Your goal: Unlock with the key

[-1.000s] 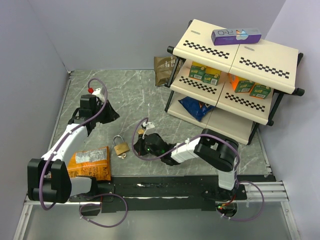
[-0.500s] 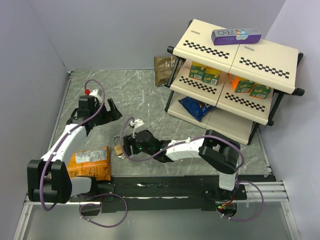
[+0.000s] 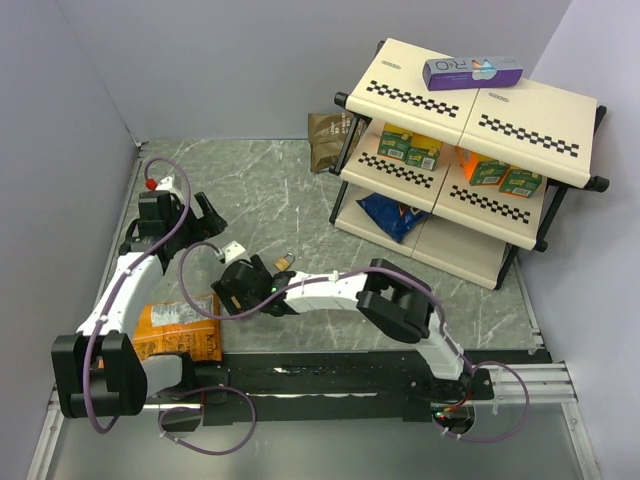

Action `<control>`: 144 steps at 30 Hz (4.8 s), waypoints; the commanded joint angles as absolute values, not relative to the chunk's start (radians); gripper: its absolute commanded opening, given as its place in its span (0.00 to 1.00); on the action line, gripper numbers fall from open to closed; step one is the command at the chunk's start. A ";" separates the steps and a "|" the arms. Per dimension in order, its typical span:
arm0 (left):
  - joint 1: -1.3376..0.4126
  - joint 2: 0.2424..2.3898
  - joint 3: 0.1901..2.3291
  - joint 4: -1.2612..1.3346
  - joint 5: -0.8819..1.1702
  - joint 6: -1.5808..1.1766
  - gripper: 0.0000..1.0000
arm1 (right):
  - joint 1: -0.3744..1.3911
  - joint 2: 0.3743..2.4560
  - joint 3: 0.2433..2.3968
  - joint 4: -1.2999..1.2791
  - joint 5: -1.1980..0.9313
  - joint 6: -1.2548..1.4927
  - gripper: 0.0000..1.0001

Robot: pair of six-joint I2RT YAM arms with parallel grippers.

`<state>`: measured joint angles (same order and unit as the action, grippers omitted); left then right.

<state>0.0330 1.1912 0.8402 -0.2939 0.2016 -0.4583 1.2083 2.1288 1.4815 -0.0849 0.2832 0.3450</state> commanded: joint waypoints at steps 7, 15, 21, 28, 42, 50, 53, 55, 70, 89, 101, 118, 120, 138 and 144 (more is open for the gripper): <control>0.034 1.157 0.873 -0.272 0.224 -0.474 0.99 | 1.221 2.244 1.649 -0.310 0.308 0.328 0.91; 0.034 1.147 0.864 -0.259 0.274 -0.474 0.99 | 1.216 2.263 1.626 -0.359 0.318 0.354 0.59; 0.031 1.158 0.842 -0.229 0.402 -0.468 0.99 | 1.187 2.174 1.502 -0.261 0.313 0.360 0.06; -0.026 1.238 0.842 -0.218 0.570 -0.451 0.99 | 1.157 1.944 1.200 0.039 0.412 0.295 0.00; -0.204 1.419 0.877 -0.273 0.638 -0.417 0.98 | 1.160 1.637 0.812 0.500 0.414 0.120 0.00; -0.279 1.470 0.890 -0.285 0.644 -0.405 0.97 | 1.158 1.531 0.727 0.589 0.370 0.080 0.00; -0.291 1.482 0.896 -0.298 0.608 -0.400 0.95 | 1.158 1.503 0.715 0.597 0.348 0.074 0.00; -0.301 1.502 0.905 -0.314 0.580 -0.397 0.94 | 1.160 1.493 0.707 0.603 0.342 0.069 0.00; -0.325 1.535 0.914 -0.345 0.548 -0.376 0.84 | 1.166 1.404 0.664 0.635 0.353 0.046 0.00; -0.330 1.396 0.876 -0.321 0.394 -0.394 0.83 | 1.051 1.460 0.678 0.396 0.154 0.243 0.22; -0.483 1.552 0.887 -0.405 0.437 -0.345 0.68 | 0.965 1.443 0.539 0.302 -0.017 0.296 0.61; -0.552 1.813 1.025 -0.419 0.350 -0.337 0.39 | 1.051 1.580 0.603 0.253 0.153 0.244 0.40; -0.552 1.818 1.054 -0.396 0.345 -0.342 0.39 | 1.061 1.575 0.606 0.241 0.153 0.256 0.38; -0.413 1.597 1.086 -0.313 0.353 -0.429 0.89 | 1.092 1.589 0.814 -0.109 0.380 0.545 0.86; -0.393 1.533 1.071 -0.328 0.341 -0.423 0.95 | 1.094 1.701 0.940 -0.172 0.371 0.535 0.87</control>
<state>-0.3782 1.5906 1.0840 -0.3412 0.3153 -0.4103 1.0889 1.6485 0.8665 -0.0853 0.3344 0.5217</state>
